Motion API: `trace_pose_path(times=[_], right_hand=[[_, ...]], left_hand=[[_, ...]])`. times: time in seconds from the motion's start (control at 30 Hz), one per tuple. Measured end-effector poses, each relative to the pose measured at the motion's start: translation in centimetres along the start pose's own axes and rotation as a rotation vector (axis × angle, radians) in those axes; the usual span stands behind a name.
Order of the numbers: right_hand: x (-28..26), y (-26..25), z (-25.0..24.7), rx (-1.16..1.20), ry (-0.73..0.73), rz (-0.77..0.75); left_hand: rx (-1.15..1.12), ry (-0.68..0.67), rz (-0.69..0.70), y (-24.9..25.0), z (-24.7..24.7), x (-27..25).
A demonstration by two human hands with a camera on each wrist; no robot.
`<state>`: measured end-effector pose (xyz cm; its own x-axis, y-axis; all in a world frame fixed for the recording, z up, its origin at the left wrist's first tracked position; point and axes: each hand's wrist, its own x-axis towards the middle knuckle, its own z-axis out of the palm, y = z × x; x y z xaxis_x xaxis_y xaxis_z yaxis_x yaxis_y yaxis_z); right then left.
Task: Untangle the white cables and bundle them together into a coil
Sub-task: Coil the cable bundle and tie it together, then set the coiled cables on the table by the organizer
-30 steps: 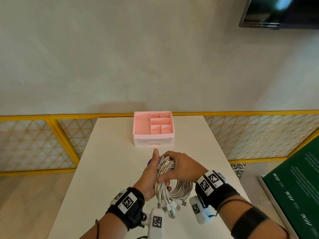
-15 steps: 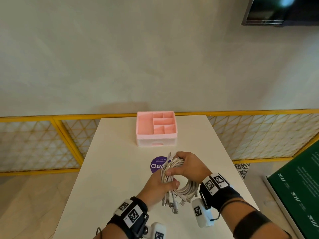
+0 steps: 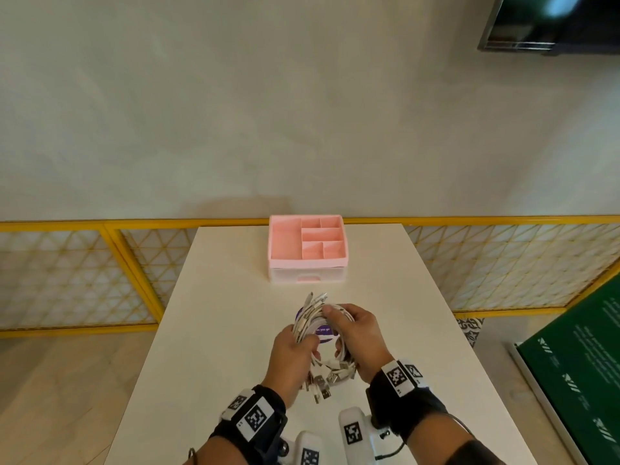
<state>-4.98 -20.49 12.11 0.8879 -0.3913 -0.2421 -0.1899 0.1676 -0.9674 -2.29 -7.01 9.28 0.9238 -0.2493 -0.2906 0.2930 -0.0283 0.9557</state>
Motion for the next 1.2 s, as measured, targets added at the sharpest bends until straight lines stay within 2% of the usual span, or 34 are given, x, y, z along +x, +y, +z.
trace_pose_path(times=[0.1, 0.2, 0.27, 0.33, 0.43, 0.6, 0.7, 0.8, 0.97, 1.1, 1.2], right_hand=[[0.0, -0.1, 0.4, -0.134, -0.049, -0.066], [-0.1, -0.1, 1.1, -0.269, -0.166, -0.102], [0.1, -0.1, 1.7, -0.371, -0.271, -0.109], [0.1, -0.2, 2.6, -0.469, -0.39, -0.118], [0.0, -0.2, 4.1, -0.49, -0.442, -0.161], [-0.4, 1.5, 6.6, -0.255, -0.207, -0.148], [-0.8, 2.2, 7.7, -0.299, -0.177, -0.096], [-0.9, 3.0, 8.0, -0.388, -0.153, -0.092], [0.1, 4.0, 7.3, -0.511, -0.168, -0.133], [2.1, 4.9, 6.6, -0.508, -0.231, -0.131], [3.9, 6.3, 5.8, -0.481, -0.304, -0.102]], left_hand=[[-0.036, -0.106, -0.069, 0.0, -1.3, -0.7], [-0.039, -0.249, -0.172, 1.0, -3.1, -0.8], [0.012, -0.311, -0.166, 1.6, -4.3, -0.6], [0.053, -0.33, -0.098, 2.2, -5.1, -0.3], [0.083, -0.277, -0.033, 2.5, -6.0, -0.3], [0.046, -0.132, -0.005, 2.9, -7.4, -0.4], [-0.024, -0.006, -0.019, 2.6, -8.3, 0.0], [-0.041, 0.002, -0.061, 2.1, -8.9, 0.2], [-0.06, -0.064, -0.109, 1.7, -8.8, 0.4], [-0.02, 0.027, -0.045, 1.0, -8.0, 1.9], [0.025, 0.042, -0.058, 0.4, -7.6, 3.1]])
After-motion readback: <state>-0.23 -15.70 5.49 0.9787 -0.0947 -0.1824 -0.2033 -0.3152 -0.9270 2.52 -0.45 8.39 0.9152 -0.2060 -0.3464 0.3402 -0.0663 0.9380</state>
